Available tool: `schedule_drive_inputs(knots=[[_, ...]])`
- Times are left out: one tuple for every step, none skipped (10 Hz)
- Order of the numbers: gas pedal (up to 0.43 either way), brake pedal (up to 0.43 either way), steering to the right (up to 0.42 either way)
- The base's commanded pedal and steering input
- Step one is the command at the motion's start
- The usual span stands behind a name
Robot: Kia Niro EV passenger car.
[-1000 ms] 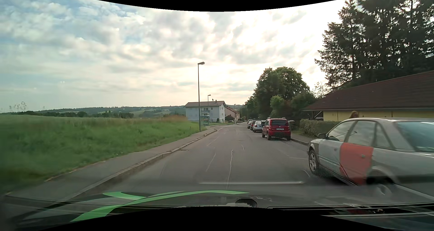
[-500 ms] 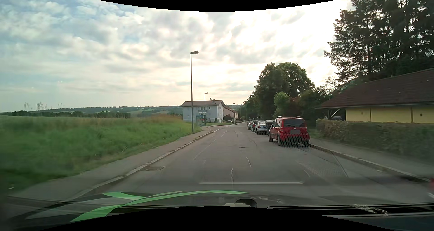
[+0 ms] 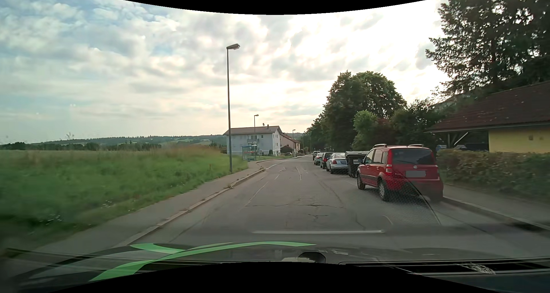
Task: Follow the waypoints while adhering to traffic rules and regulations
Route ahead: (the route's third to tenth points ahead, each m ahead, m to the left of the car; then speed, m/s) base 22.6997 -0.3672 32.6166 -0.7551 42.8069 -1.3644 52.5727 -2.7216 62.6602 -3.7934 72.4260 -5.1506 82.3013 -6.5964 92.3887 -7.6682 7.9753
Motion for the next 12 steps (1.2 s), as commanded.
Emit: schedule_drive_inputs(knots=[[0.098, 0.0, 0.007], [0.098, 0.0, 0.006], [0.098, 0.0, 0.008], [0.098, 0.0, 0.009], [0.098, 0.0, 0.008], [0.098, 0.0, 0.006], [0.098, 0.0, 0.006], [0.079, 0.0, 0.007], [0.079, 0.0, 0.006], [0.079, 0.0, 0.004], [0.079, 0.0, 0.003], [0.079, 0.0, 0.003]])
